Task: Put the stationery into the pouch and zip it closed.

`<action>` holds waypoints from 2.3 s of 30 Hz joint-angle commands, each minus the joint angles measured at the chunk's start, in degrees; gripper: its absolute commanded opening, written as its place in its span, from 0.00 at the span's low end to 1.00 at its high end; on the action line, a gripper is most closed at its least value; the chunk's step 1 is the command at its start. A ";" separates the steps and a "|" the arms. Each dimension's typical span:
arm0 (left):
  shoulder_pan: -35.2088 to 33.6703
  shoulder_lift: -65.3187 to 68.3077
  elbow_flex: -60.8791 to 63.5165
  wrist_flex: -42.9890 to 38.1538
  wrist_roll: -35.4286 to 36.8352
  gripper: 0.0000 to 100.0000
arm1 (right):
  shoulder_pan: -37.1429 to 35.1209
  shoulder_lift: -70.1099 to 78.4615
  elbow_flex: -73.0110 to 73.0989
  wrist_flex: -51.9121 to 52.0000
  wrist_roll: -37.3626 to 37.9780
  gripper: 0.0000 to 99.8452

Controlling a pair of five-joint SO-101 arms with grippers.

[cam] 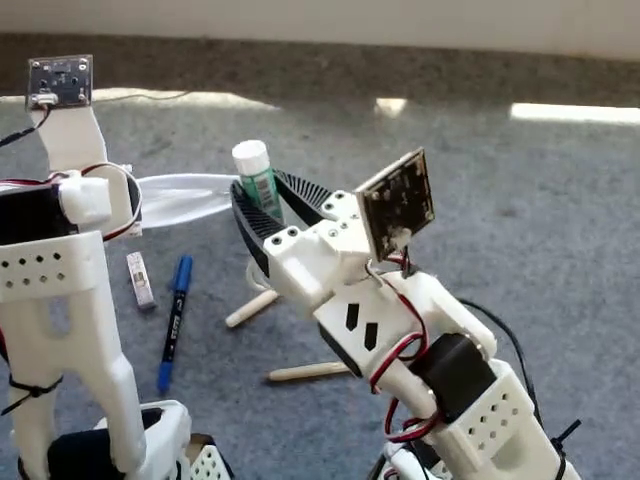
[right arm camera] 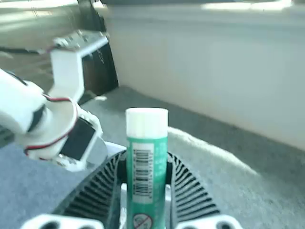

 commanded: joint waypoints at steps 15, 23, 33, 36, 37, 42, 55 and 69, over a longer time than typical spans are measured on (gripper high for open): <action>1.54 0.66 -4.18 2.20 0.62 0.01 | -1.63 5.93 22.46 -51.30 -0.18 0.01; 1.54 0.66 -4.00 2.20 1.49 0.01 | -1.63 27.21 22.55 -76.44 -0.35 0.01; 1.45 0.66 -2.07 1.85 1.58 0.01 | -2.51 50.07 16.84 -97.01 -0.09 0.01; 1.36 0.66 -2.07 1.85 1.58 0.01 | -2.42 53.93 15.69 -101.23 -0.09 0.01; 1.36 0.66 -2.07 1.85 1.58 0.01 | -2.42 54.81 15.52 -102.37 -0.09 0.01; 1.36 0.66 -2.07 1.85 1.58 0.01 | -2.51 56.84 15.78 -103.87 -0.09 0.01; 1.36 0.66 -1.98 2.20 1.67 0.01 | -7.60 58.24 15.60 -107.91 -0.09 0.01; -0.57 0.66 -1.98 1.93 1.67 0.01 | -8.22 57.27 16.57 -107.30 0.00 0.13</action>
